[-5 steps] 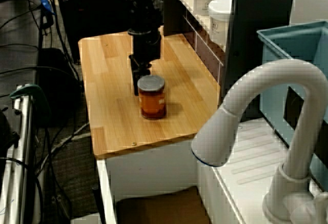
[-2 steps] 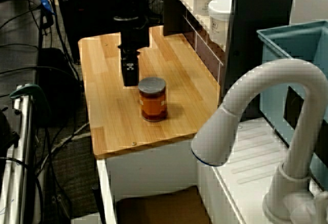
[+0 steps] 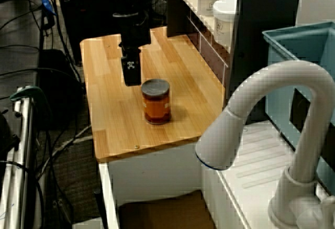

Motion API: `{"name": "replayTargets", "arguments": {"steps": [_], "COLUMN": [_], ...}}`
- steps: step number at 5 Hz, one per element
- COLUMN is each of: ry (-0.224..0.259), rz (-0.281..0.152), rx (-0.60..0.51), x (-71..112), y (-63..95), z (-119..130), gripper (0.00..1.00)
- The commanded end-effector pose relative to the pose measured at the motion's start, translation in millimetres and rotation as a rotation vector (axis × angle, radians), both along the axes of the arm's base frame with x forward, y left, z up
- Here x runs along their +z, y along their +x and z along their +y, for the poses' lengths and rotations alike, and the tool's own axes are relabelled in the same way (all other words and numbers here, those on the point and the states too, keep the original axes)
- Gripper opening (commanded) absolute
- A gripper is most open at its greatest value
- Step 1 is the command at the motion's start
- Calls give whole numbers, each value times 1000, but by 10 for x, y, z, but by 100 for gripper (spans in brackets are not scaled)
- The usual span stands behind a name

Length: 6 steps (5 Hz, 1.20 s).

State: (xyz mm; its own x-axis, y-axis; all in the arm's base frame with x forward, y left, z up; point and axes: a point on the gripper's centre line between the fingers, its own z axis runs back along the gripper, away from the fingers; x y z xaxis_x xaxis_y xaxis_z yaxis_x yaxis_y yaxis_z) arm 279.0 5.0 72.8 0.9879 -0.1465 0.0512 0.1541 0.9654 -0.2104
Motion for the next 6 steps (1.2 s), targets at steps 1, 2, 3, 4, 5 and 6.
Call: {"name": "replayTargets", "arguments": {"steps": [1,2,3,4,5,6], "ry": [21,15,16,16,24,29], "rz": [-92,-97,-107,-103,-108,-98], "rx": [-54,-65,-45,-41,-26,-22], "x": [437,510,478,423,345,272], "y": [201,290,358,406,408,433], "z": [-314,-457,-516,-554,-597,-614], "gripper": [100,100,100,100,100,100]}}
